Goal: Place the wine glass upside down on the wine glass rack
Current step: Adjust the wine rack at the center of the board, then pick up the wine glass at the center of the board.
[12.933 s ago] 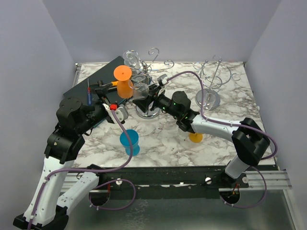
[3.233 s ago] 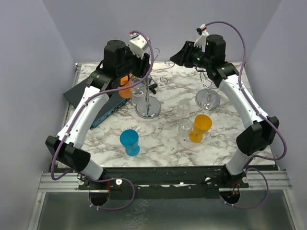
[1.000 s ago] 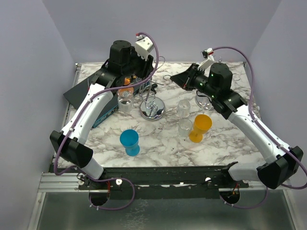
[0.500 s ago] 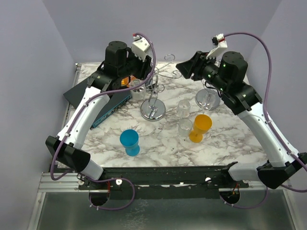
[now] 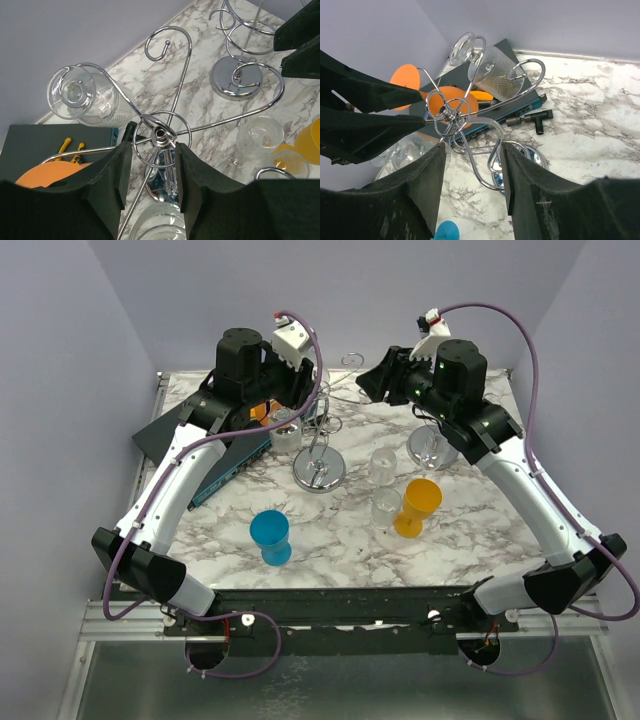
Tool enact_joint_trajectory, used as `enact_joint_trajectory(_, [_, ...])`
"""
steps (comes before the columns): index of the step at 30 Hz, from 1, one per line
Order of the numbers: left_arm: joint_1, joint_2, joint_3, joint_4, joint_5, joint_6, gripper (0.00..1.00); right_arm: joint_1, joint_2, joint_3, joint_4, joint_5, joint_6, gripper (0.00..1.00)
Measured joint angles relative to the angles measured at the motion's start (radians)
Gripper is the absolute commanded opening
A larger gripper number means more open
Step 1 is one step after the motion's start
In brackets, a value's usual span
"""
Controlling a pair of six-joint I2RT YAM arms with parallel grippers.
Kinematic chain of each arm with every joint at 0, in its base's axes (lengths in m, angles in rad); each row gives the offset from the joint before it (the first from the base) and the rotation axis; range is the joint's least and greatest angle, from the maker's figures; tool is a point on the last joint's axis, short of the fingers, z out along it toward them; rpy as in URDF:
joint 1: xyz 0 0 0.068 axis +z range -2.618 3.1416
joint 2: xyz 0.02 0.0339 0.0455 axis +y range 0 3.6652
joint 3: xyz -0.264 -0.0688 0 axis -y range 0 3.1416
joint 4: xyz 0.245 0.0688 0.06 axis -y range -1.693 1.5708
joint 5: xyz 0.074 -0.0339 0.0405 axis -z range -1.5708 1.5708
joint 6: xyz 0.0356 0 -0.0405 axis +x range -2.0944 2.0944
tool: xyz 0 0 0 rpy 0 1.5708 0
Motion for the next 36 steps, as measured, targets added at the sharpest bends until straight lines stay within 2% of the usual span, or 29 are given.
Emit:
enact_joint_trajectory(2, [0.0, 0.0, 0.0, 0.0, 0.006, -0.001, 0.54, 0.0, -0.002, 0.0, 0.0, 0.0, -0.004, 0.54])
enact_joint_trajectory(6, [0.0, 0.0, 0.005, -0.002, 0.016, -0.016, 0.74, -0.001, -0.002, 0.0, -0.006, 0.003, -0.007, 0.54])
enact_joint_trajectory(10, [0.0, 0.0, 0.043, -0.012, 0.026, -0.046, 0.82, -0.003, -0.011, -0.002, -0.024, 0.014, -0.011, 0.57])
enact_joint_trajectory(13, [0.0, -0.002, 0.094, -0.015, 0.036, -0.074, 0.98, -0.006, -0.026, -0.002, -0.05, 0.025, -0.015, 0.61])
enact_joint_trajectory(17, [0.0, -0.027, 0.142, -0.034, 0.04, -0.1, 0.99, -0.009, -0.072, -0.014, -0.089, 0.042, -0.018, 0.74])
enact_joint_trajectory(19, [0.0, -0.047, 0.156, -0.051, 0.039, -0.106, 0.99, -0.009, -0.11, -0.03, -0.111, 0.06, -0.023, 0.76])
enact_joint_trajectory(24, [0.0, -0.156, 0.129, -0.094, 0.023, -0.103, 0.99, -0.009, -0.234, -0.096, -0.203, 0.108, -0.021, 0.75])
enact_joint_trajectory(32, [0.0, -0.397, -0.108, -0.181, -0.003, -0.017, 0.99, -0.009, -0.418, -0.306, -0.418, 0.161, 0.045, 0.7])
enact_joint_trajectory(36, [0.0, -0.432, -0.187, -0.223, -0.003, 0.013, 0.99, -0.009, -0.434, -0.424, -0.478, 0.152, 0.079, 0.69])
